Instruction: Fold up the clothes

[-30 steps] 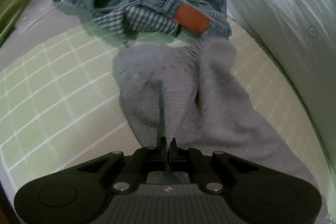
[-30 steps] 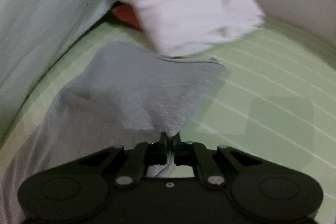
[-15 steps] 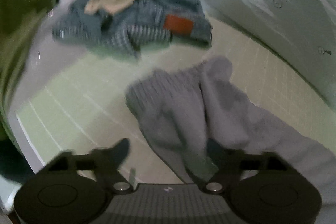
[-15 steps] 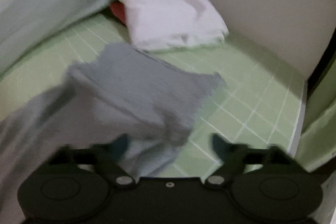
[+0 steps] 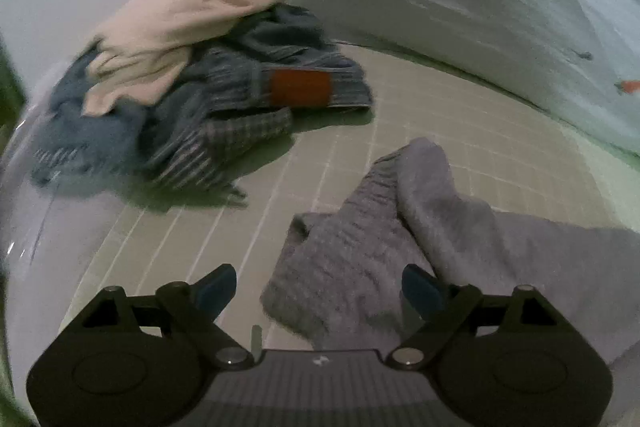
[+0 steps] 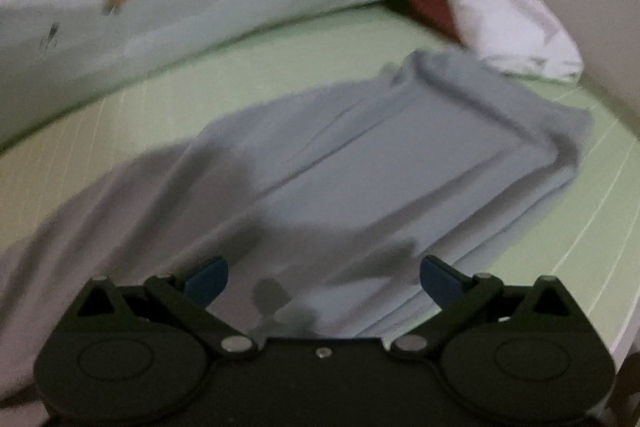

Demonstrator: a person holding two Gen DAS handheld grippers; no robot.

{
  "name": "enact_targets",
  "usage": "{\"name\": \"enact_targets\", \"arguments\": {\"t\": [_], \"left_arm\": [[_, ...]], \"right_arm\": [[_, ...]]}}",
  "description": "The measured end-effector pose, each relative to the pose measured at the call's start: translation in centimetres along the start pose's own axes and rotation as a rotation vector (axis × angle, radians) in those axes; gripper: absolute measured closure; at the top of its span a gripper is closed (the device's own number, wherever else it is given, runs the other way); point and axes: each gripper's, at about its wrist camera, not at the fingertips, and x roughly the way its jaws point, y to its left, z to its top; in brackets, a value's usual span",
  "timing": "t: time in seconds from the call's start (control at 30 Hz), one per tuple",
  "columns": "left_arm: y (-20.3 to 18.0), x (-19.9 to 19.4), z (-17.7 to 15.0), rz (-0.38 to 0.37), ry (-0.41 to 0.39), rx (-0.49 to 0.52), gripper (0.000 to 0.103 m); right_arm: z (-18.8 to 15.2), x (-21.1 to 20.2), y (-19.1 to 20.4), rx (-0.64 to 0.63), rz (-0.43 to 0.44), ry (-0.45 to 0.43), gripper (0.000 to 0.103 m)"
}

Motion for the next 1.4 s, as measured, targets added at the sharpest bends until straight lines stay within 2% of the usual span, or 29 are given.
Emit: {"name": "enact_targets", "arguments": {"t": [0.1,0.17,0.27,0.4,0.57,0.77,0.93,1.07,1.1,1.13,1.17,1.2,1.27,1.33,1.4], "left_arm": [[0.1,1.2,0.7,-0.043,-0.001,0.057,0.018],[-0.1,2.0,1.1,-0.085,0.005,0.084,0.025],[-0.8,2.8,1.3,-0.149,0.013,0.125,0.027],[-2.4,3.1,1.1,-0.204,0.011,0.199,0.028],[-4.0,2.1,1.0,-0.249,-0.032,0.284,0.028],[-4.1,4.2,1.6,-0.310,0.042,0.235,0.028],[-2.8,6.1,2.2,-0.252,0.122,0.129,0.027],[-2.1,6.7,2.1,-0.300,0.169,0.105,0.029],[-2.1,6.6,2.1,-0.307,0.169,0.098,0.031],[-2.0,6.7,2.1,-0.312,0.170,0.092,0.040],[-2.0,6.7,2.1,-0.316,0.174,0.090,0.053],[-2.0,6.7,2.1,-0.316,0.178,0.088,0.061],[-1.9,6.9,2.1,-0.302,0.177,0.075,0.088],[-1.1,6.4,2.3,-0.303,0.162,0.029,0.095],[0.2,4.8,2.6,-0.316,0.124,-0.033,0.096]], "right_arm": [[-1.3,0.2,2.4,-0.033,-0.018,0.041,0.000],[-1.8,0.1,3.2,-0.039,-0.029,0.038,0.000],[-2.1,0.0,3.9,-0.015,-0.042,0.043,0.000],[-1.9,-0.1,4.2,-0.019,-0.064,0.067,0.000],[-2.1,-0.3,4.4,-0.029,-0.073,0.083,0.000],[-2.4,-0.2,4.7,0.011,-0.067,0.086,0.000],[-2.3,-0.2,4.7,0.014,-0.061,0.087,0.000],[-2.5,-0.2,4.7,0.018,-0.058,0.079,0.000],[-2.5,-0.2,4.7,0.019,-0.058,0.076,0.000],[-2.6,-0.2,4.7,0.020,-0.059,0.073,0.000],[-2.6,-0.2,4.8,0.020,-0.059,0.070,0.000],[-2.6,-0.2,4.8,0.020,-0.058,0.067,0.000],[-2.7,-0.2,4.8,0.020,-0.057,0.062,0.000],[-2.8,-0.2,4.7,0.019,-0.054,0.057,0.000],[-2.8,-0.2,4.7,0.016,-0.052,0.051,0.000]]}}
